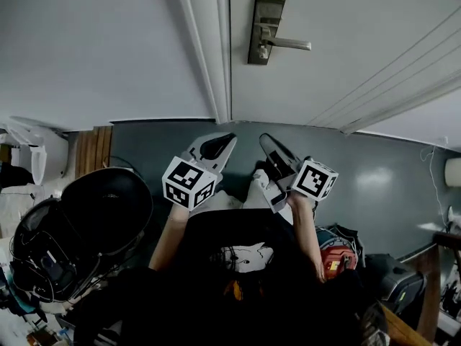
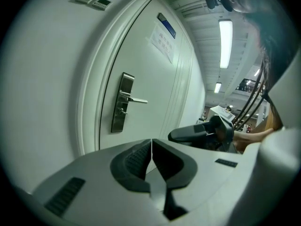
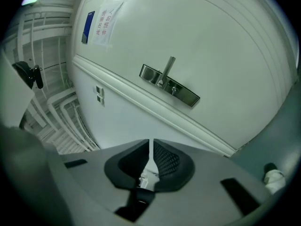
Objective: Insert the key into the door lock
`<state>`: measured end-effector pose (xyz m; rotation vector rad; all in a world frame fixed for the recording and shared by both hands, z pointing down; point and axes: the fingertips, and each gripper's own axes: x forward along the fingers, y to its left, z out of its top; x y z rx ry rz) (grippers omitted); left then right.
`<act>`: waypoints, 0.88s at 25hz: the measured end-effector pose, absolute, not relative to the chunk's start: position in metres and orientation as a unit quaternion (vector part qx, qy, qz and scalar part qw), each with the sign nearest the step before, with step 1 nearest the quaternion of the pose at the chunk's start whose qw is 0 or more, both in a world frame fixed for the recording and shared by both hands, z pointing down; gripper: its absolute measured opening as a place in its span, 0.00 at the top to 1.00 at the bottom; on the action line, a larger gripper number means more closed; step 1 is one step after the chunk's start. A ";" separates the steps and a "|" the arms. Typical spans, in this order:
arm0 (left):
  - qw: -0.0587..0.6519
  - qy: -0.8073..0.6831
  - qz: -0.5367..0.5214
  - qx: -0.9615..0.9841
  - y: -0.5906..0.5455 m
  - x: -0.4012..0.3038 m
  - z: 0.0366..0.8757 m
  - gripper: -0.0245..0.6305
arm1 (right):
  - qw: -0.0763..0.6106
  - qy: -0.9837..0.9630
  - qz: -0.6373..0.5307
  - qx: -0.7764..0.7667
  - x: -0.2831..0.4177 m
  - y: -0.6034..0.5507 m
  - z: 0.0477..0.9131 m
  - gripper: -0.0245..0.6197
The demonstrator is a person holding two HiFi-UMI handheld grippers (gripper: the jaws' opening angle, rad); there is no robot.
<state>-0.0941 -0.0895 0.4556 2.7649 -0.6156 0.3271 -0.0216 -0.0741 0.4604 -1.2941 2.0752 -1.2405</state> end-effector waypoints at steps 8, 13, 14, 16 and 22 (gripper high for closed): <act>0.161 -0.173 0.122 0.964 -0.106 -0.096 0.487 0.94 | 0.186 0.716 -0.439 -0.509 -0.024 -0.082 0.495 0.93; 0.150 -0.156 0.117 0.969 -0.068 -0.100 0.478 0.94 | 0.195 0.712 -0.412 -0.534 -0.017 -0.042 0.479 0.93; 0.145 -0.156 0.115 0.970 -0.053 -0.101 0.472 0.94 | 0.198 0.714 -0.405 -0.536 -0.016 -0.028 0.472 0.93; 0.140 -0.153 0.113 0.972 -0.037 -0.105 0.465 0.94 | 0.199 0.715 -0.394 -0.542 -0.015 -0.013 0.462 0.93; 0.141 -0.145 0.115 0.973 -0.030 -0.104 0.465 0.94 | 0.189 0.706 -0.369 -0.574 0.005 0.000 0.459 0.93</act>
